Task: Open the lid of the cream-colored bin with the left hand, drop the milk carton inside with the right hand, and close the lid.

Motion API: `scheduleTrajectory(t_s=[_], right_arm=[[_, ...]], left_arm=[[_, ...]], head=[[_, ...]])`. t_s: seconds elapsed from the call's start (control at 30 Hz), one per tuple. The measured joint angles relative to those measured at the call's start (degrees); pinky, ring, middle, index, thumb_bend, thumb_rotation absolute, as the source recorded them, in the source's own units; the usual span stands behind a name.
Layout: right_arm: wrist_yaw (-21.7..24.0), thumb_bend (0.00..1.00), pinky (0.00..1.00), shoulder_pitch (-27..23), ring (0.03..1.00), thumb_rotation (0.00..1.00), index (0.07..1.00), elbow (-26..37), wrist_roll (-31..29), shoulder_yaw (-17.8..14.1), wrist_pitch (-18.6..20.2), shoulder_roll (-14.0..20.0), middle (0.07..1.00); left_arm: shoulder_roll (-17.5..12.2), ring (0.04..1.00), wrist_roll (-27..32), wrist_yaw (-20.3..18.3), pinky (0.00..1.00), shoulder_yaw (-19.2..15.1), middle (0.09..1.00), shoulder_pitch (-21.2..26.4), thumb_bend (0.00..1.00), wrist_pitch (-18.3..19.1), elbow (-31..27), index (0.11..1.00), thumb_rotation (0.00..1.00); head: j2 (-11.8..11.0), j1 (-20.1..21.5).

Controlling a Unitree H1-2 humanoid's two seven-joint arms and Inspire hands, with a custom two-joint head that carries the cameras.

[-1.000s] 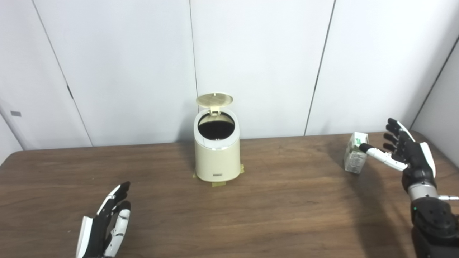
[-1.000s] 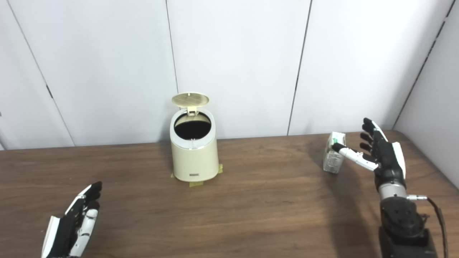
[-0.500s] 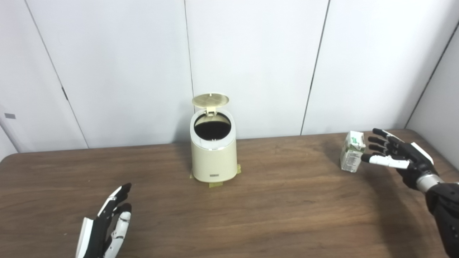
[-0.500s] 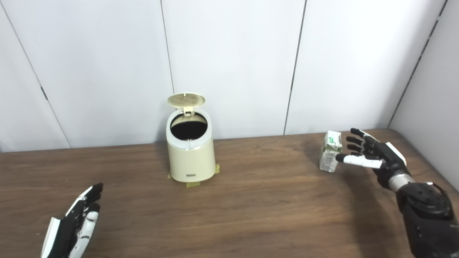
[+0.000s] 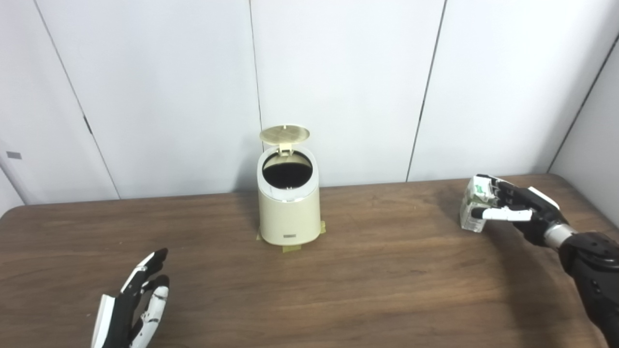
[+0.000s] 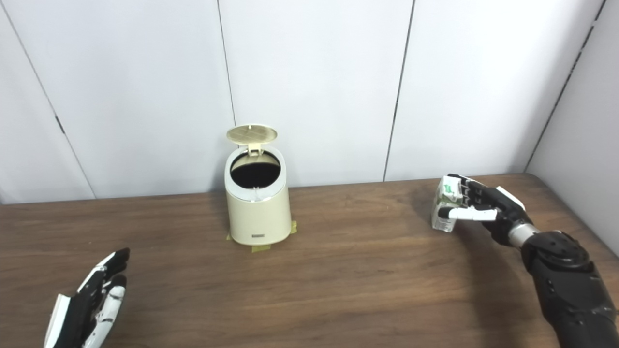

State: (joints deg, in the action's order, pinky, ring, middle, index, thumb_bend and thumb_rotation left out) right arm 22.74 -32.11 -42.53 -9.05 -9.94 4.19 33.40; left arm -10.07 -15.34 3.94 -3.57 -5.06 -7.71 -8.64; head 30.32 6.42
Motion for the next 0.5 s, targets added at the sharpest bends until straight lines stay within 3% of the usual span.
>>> scheduleTrajectory(t_s=[0.3, 0.5], right_arm=[[-0.79, 0.83, 0.87, -1.24, 0.873, 0.0, 0.86, 0.15, 1.21, 1.11, 0.18, -0.3, 0.864], [-1.53, 0.91, 0.83, -2.37, 0.831, 0.0, 0.845, -0.06, 1.12, 0.74, 0.21, -0.39, 0.84]], left_arm=[[-0.11, 0.873, 0.92, -0.25, 0.8, -0.34, 0.878, -0.22, 0.26, 0.0, -0.04, 0.859, 0.74], [-0.13, 0.879, 1.01, -0.27, 0.8, -0.36, 0.882, -0.21, 0.27, 0.01, -0.06, 0.863, 0.74]], head=[[0.18, 0.0], [0.26, 0.17]])
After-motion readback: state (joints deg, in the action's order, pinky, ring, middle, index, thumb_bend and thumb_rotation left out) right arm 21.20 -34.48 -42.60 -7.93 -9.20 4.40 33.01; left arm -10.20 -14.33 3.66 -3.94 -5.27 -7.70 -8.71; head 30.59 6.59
